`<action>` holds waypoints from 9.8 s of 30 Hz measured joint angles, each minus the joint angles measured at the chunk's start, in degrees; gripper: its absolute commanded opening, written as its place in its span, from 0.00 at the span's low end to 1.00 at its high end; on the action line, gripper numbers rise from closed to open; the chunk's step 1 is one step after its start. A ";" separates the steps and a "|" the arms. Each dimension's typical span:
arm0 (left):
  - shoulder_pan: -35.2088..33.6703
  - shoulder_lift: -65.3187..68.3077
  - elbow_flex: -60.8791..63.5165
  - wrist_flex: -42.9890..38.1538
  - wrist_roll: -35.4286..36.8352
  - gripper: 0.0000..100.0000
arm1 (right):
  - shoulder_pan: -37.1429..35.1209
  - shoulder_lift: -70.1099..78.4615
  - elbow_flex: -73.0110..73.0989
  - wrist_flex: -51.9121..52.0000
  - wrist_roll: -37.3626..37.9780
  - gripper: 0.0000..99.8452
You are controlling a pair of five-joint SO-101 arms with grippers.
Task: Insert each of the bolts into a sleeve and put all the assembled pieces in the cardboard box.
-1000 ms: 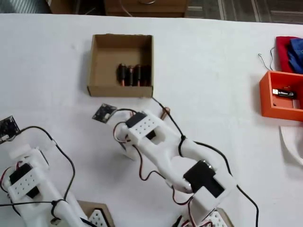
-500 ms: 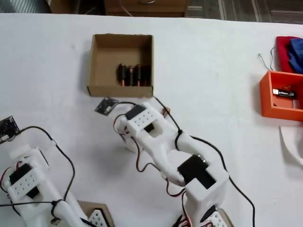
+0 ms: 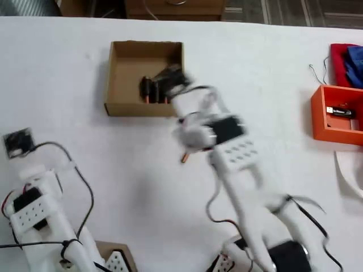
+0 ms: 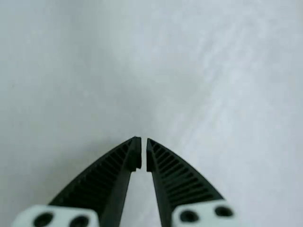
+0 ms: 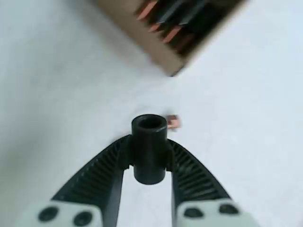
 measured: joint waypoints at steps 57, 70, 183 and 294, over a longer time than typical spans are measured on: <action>70.77 94.42 -111.82 42.20 24.35 0.15 | 35.34 -15.47 32.26 -20.48 -18.02 0.02; 70.59 96.97 -112.00 40.97 24.44 0.15 | 35.34 -15.47 32.26 -20.48 -18.02 0.02; 75.52 -4.31 -27.25 -23.74 25.67 0.03 | -2.46 -74.99 68.22 -42.90 -14.59 0.02; 24.00 -53.54 20.48 5.10 21.36 0.03 | -5.19 53.19 -18.99 7.38 -10.55 0.17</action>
